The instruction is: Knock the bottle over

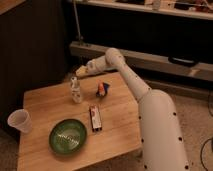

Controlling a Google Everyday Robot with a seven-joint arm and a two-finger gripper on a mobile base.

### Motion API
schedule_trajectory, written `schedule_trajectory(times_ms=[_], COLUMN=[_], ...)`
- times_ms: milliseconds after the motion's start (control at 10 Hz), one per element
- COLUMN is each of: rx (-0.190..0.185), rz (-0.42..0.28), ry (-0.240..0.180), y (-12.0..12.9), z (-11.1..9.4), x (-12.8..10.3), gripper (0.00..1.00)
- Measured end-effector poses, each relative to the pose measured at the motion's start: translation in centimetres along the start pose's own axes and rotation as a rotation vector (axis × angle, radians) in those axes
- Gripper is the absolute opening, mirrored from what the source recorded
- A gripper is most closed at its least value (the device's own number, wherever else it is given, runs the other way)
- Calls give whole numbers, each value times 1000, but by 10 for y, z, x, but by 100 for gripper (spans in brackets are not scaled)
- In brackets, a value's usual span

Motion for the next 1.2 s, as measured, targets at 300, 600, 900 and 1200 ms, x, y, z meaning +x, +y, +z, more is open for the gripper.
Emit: schedule_trajectory(times_ms=[300,600,900,1200], rx=[30,127,193,209], rz=[-6,22,52,63], ry=[-65,-124,-184,-287], y=[-7,-27,-56,-89], z=[25,26,-15,-81], x=[-5,-25,-61,-123], gripper=[0,0,0,0])
